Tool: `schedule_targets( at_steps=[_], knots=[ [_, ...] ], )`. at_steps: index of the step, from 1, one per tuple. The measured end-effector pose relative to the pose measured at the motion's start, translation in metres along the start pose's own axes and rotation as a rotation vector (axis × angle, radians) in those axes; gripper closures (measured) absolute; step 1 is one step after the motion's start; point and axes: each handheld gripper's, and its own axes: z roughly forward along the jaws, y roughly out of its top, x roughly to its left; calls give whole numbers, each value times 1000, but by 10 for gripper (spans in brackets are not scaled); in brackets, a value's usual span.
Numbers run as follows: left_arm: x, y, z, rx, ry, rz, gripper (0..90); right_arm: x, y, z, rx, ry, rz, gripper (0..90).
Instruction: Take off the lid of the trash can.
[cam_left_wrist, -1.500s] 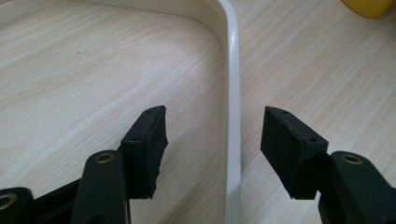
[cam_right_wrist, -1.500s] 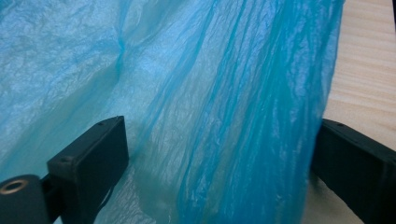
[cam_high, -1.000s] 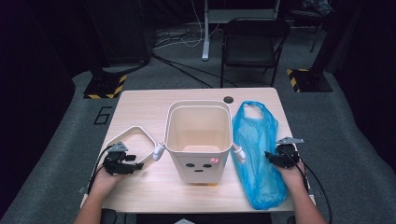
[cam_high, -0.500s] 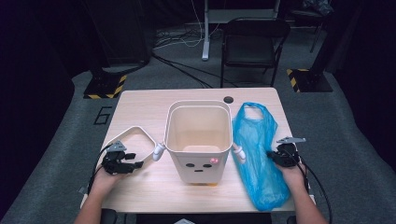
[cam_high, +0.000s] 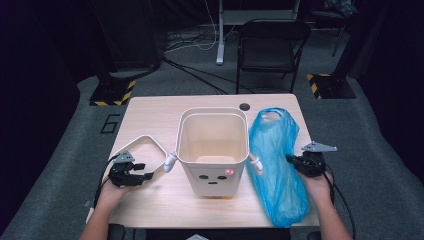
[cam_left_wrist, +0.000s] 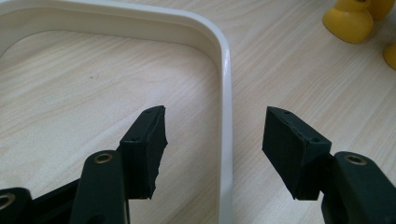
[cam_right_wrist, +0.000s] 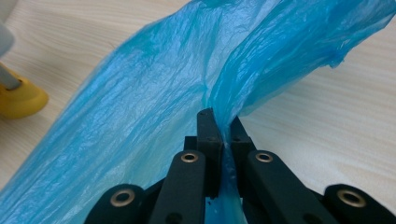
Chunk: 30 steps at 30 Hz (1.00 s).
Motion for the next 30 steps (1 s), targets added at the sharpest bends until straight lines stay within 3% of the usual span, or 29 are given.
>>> schedule_targets(
  at_steps=[6, 12, 17, 19, 30],
  knots=[
    [0, 1, -3, -17, -16, -2, 390, 5, 5, -4, 11, 12, -18, 885],
    [-1, 8, -13, -86, -81, -42, 383, 5, 13, -11, 22, 31, -7, 885],
    [-2, 14, -21, -97, -99, -38, 384, 4, 19, -17, 22, 49, 5, 885],
    [-3, 17, -24, -106, -128, -43, 386, 4, 22, -20, 22, 55, 3, 885],
    [-26, 51, -48, -150, -179, 47, 346, 9, 47, -50, -3, 87, -30, 883]
  ],
)
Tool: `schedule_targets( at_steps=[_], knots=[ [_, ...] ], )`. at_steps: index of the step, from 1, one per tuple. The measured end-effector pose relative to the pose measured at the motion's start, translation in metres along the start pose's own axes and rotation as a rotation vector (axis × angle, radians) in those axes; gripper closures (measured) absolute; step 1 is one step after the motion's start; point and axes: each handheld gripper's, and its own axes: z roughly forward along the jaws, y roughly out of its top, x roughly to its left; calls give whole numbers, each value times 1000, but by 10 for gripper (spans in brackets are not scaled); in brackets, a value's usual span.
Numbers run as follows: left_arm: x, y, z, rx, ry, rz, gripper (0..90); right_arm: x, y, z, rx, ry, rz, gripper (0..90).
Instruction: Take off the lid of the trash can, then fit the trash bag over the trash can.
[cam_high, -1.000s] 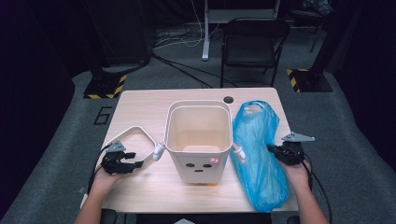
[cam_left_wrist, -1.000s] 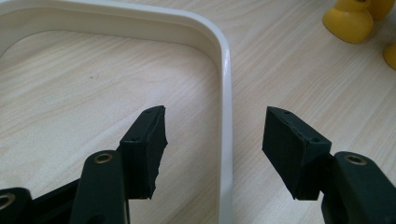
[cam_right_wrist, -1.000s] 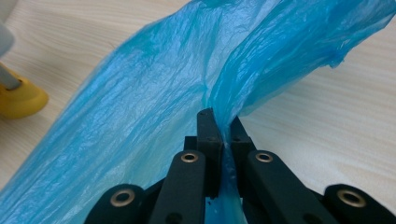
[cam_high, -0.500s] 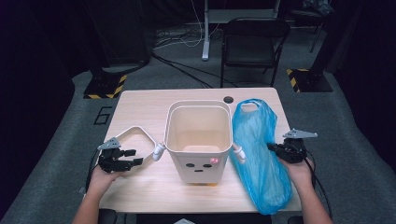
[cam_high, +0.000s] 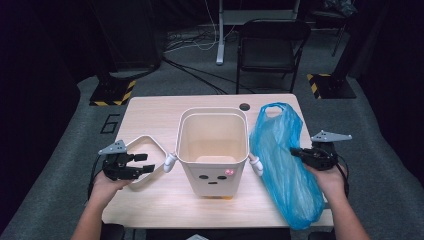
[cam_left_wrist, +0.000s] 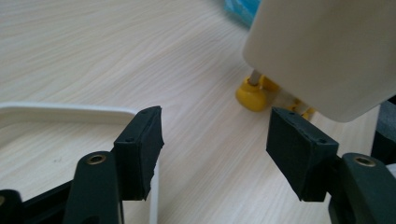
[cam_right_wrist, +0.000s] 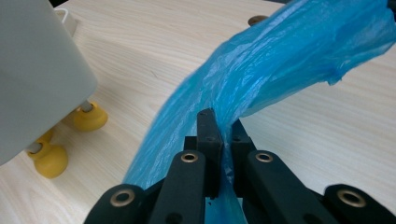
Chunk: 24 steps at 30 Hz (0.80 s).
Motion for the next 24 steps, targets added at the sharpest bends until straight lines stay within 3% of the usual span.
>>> schedule_targets(
  at_steps=[5, 13, 24],
  knots=[
    [-17, 18, -4, 21, -4, 83, 325, 5, 13, -11, 0, 12, -40, 883],
    [-37, 42, -13, 13, -39, 135, 323, 17, 36, -30, -21, 56, -86, 883],
    [-43, 62, -26, 15, -47, 144, 341, 30, 54, -47, -33, 88, -135, 882]
  ],
)
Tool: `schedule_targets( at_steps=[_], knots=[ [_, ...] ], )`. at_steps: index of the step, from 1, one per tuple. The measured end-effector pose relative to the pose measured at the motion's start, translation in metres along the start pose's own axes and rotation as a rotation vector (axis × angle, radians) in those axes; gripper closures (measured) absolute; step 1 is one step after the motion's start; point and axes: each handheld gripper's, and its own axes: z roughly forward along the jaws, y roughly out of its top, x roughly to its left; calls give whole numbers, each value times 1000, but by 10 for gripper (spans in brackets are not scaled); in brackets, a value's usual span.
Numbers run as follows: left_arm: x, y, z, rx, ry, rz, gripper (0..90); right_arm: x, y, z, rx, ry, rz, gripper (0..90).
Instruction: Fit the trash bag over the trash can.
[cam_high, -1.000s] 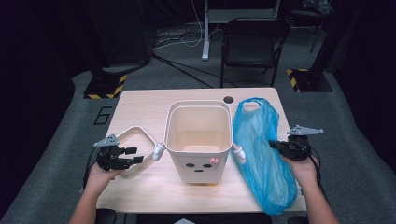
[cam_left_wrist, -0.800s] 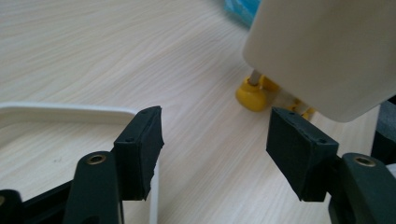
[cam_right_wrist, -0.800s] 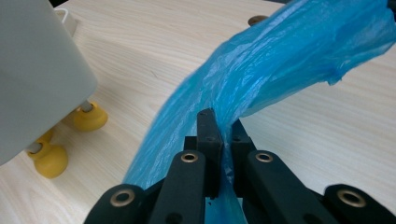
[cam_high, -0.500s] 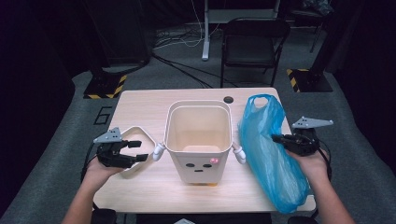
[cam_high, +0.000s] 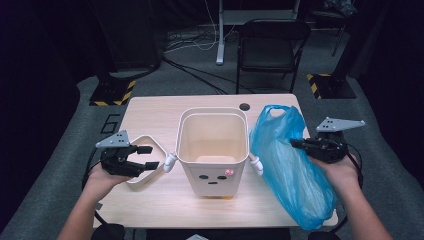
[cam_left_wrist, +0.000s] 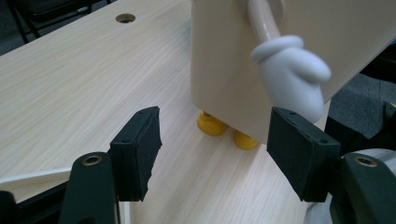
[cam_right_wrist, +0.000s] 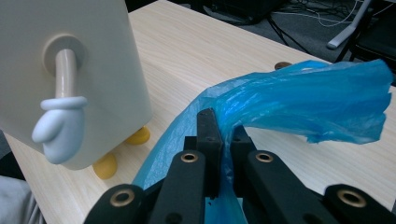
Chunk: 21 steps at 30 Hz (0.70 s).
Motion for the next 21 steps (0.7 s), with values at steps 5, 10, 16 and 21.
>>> schedule_targets(
  at_steps=[5, 10, 16, 21],
  knots=[
    [-5, 14, -7, -16, -13, 14, 340, 0, 6, -4, -2, 20, 2, 883],
    [-13, 31, -13, -22, -35, 44, 337, 1, 13, -9, -1, 25, -9, 883],
    [-21, 46, -16, -11, -47, 76, 335, 7, 25, -18, -16, 29, -37, 883],
    [-25, 54, -18, -14, -77, 87, 335, 12, 35, -24, -22, 37, -62, 883]
  ],
)
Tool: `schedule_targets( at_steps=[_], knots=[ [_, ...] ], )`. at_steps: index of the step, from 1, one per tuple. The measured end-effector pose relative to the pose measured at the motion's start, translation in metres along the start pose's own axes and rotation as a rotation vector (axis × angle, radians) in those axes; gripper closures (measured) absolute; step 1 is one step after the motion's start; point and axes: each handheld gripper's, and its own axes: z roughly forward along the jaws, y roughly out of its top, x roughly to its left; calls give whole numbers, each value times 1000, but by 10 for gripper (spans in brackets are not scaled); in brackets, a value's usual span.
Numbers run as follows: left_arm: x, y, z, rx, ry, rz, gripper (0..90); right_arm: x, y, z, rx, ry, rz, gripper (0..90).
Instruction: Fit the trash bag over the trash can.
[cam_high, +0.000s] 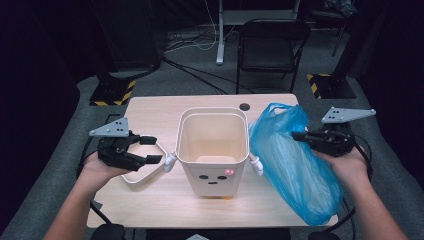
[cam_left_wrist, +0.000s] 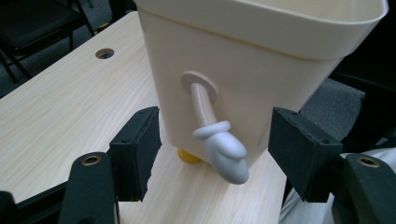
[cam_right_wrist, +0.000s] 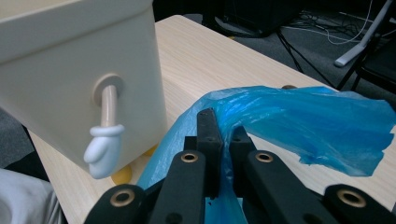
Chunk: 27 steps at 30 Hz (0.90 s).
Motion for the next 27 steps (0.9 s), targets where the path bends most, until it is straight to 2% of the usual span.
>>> schedule_targets(
  at_steps=[3, 7, 11, 17, 27],
  knots=[
    [-1, 3, -2, -5, -8, 3, 334, 2, 6, -4, -5, 7, -11, 883],
    [-3, 8, -4, -4, 8, 11, 333, 4, 15, -9, -16, 22, -23, 883],
    [-4, 15, -7, -12, 4, 13, 332, 6, 22, -12, -11, 37, -32, 883],
    [-8, 25, -8, -16, -6, 26, 329, 5, 34, -18, -29, 56, -33, 883],
    [-16, 42, -4, -15, -40, 55, 328, 11, 56, -34, -43, 63, -68, 883]
  ],
)
